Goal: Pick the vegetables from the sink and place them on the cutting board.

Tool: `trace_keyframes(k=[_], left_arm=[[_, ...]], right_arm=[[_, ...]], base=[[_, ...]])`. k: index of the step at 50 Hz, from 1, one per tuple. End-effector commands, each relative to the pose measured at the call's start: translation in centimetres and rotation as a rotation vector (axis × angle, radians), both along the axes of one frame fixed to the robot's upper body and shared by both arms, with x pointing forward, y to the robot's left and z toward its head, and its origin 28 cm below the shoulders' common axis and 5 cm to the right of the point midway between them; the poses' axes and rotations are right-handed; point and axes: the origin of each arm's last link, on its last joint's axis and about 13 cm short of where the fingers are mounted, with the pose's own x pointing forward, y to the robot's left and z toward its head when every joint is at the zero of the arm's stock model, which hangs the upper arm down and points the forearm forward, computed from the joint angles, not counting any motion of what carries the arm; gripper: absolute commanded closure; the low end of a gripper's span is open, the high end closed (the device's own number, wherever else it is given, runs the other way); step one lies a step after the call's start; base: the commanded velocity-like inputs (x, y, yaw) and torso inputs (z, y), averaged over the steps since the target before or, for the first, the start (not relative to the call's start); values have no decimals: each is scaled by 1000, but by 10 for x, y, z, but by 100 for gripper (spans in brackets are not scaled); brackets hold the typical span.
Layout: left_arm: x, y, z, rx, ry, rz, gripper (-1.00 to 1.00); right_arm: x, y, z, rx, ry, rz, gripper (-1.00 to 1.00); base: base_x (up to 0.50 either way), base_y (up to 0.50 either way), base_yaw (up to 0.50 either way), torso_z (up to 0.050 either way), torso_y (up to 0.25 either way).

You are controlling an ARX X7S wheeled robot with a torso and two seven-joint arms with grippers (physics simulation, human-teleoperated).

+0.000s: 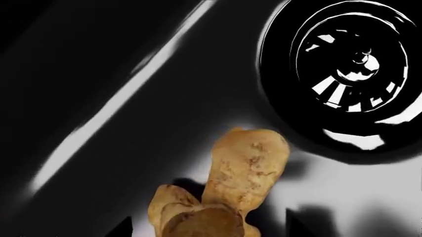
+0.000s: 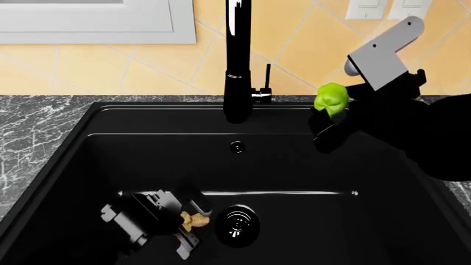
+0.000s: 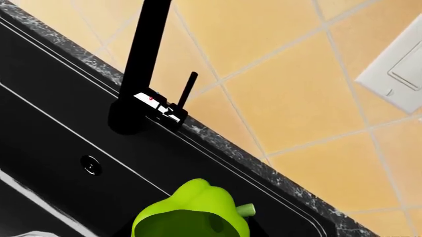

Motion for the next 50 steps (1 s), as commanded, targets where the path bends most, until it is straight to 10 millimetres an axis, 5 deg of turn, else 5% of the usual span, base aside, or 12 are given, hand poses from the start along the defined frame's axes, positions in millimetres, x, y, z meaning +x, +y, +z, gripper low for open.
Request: trace_keyframes(k=[1, 2, 3, 14, 23, 36, 48, 50], left_arm=[[-1, 0, -14, 51, 12, -15, -100], [-2, -1, -15, 49, 13, -20, -100], [-3, -2, -14, 54, -1, -38, 100], [-9, -7, 4, 34, -113, -112, 100], [-21, -10, 41, 6, -252, -216, 100], [-39, 0, 102, -145, -471, -117, 100], [-60, 5, 127, -247, -720, 6, 100], [-84, 11, 146, -415, -867, 151, 100]], right_arm=[[1, -2, 1, -3, -19, -6, 100], [0, -3, 1, -3, -21, -7, 100], [0, -2, 2, -3, -22, -7, 100], [-2, -2, 6, -3, -37, -5, 100], [-9, 1, 17, -7, -77, -1, 100], [-36, 3, 34, 72, -207, -61, 100], [-70, -2, -3, 262, -246, -146, 100], [-81, 4, -24, 336, -334, -137, 100]], base=[[0, 0, -4, 0, 0], [0, 0, -4, 0, 0], [11, 0, -4, 0, 0], [0, 0, 0, 0, 0], [0, 0, 0, 0, 0], [0, 0, 0, 0, 0], [0, 0, 0, 0, 229], [0, 0, 0, 6, 250]])
